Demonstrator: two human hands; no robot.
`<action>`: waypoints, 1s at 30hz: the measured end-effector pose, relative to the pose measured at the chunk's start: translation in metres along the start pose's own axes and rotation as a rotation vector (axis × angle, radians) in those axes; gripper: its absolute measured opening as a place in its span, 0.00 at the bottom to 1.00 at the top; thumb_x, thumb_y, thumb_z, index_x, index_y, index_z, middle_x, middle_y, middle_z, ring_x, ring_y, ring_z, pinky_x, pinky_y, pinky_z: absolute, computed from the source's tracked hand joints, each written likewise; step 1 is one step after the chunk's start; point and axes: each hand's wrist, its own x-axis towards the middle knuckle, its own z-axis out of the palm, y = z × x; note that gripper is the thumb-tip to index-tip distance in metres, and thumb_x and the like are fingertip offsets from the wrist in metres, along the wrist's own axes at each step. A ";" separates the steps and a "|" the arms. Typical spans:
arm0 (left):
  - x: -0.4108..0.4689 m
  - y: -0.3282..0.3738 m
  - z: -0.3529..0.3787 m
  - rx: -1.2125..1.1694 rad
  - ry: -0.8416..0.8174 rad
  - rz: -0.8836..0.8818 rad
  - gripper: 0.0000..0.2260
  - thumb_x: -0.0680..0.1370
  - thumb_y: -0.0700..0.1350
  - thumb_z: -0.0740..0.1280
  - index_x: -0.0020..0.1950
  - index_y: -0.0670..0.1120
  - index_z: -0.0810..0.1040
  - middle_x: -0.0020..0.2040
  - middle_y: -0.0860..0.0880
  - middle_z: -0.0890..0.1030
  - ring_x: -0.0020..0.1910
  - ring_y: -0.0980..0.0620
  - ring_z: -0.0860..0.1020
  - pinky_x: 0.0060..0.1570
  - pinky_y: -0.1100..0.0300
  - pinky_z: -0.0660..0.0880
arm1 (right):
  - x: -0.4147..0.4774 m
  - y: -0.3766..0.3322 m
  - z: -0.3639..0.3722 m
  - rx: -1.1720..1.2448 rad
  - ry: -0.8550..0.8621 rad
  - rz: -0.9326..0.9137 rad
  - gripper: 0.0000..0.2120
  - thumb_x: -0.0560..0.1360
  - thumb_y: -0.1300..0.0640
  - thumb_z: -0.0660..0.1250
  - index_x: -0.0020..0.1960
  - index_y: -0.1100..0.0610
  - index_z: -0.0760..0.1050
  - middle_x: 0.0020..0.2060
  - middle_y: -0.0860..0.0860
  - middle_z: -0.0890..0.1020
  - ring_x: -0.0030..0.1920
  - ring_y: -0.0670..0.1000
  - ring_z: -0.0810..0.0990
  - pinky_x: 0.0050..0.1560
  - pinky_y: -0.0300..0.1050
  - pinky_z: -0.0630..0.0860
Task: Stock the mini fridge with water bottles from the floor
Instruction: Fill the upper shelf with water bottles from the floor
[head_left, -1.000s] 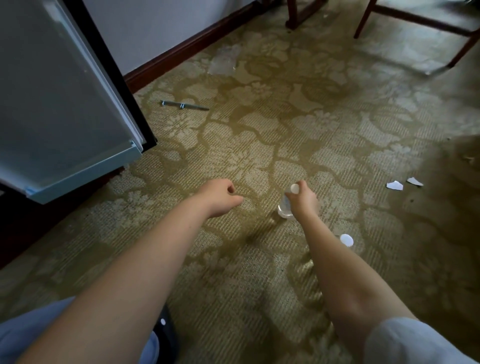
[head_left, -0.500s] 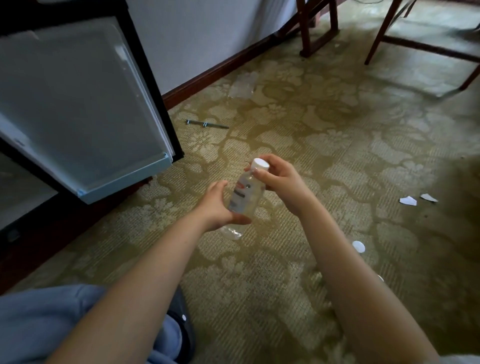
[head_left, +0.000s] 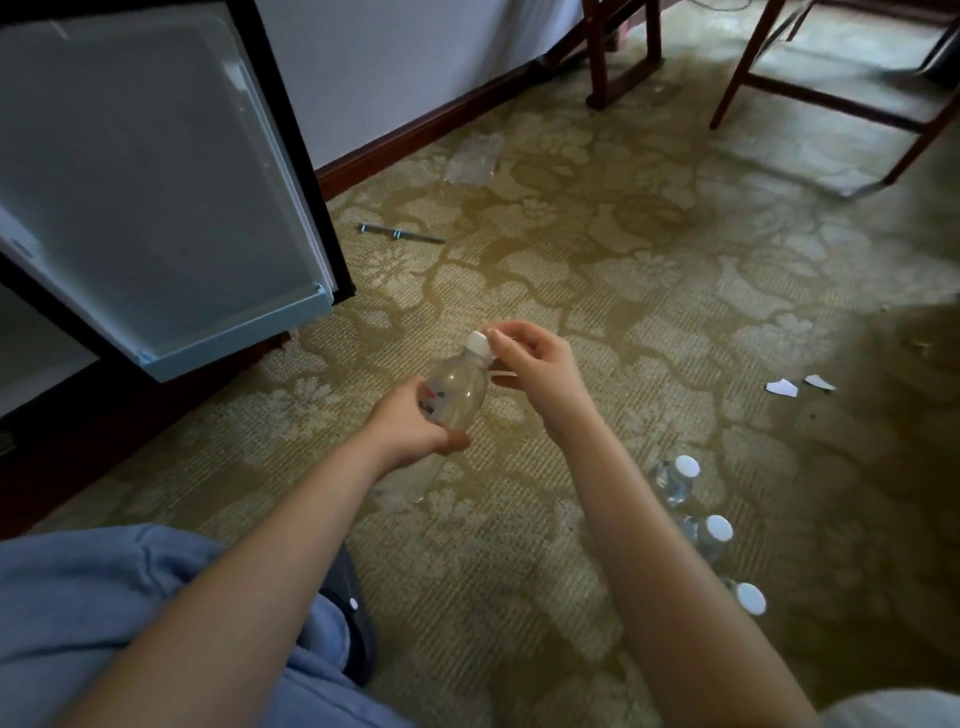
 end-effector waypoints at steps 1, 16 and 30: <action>0.001 0.000 0.000 0.052 -0.006 -0.001 0.31 0.64 0.43 0.79 0.64 0.45 0.70 0.54 0.48 0.77 0.55 0.46 0.77 0.53 0.52 0.74 | 0.000 0.006 -0.010 -0.032 0.049 0.018 0.06 0.78 0.55 0.66 0.52 0.56 0.78 0.44 0.50 0.84 0.45 0.49 0.83 0.47 0.46 0.80; 0.003 0.041 0.067 0.219 -0.154 0.074 0.37 0.61 0.47 0.80 0.66 0.44 0.68 0.55 0.46 0.80 0.57 0.47 0.78 0.61 0.49 0.73 | -0.033 0.149 -0.161 -0.892 0.532 0.381 0.32 0.75 0.59 0.64 0.76 0.58 0.56 0.75 0.55 0.60 0.76 0.56 0.53 0.75 0.52 0.54; 0.010 0.045 0.078 0.223 -0.178 0.081 0.39 0.64 0.46 0.79 0.70 0.45 0.64 0.57 0.46 0.79 0.58 0.46 0.77 0.59 0.49 0.74 | -0.014 0.167 -0.175 -0.431 0.576 0.561 0.21 0.75 0.53 0.70 0.65 0.55 0.69 0.60 0.55 0.77 0.57 0.58 0.76 0.52 0.48 0.71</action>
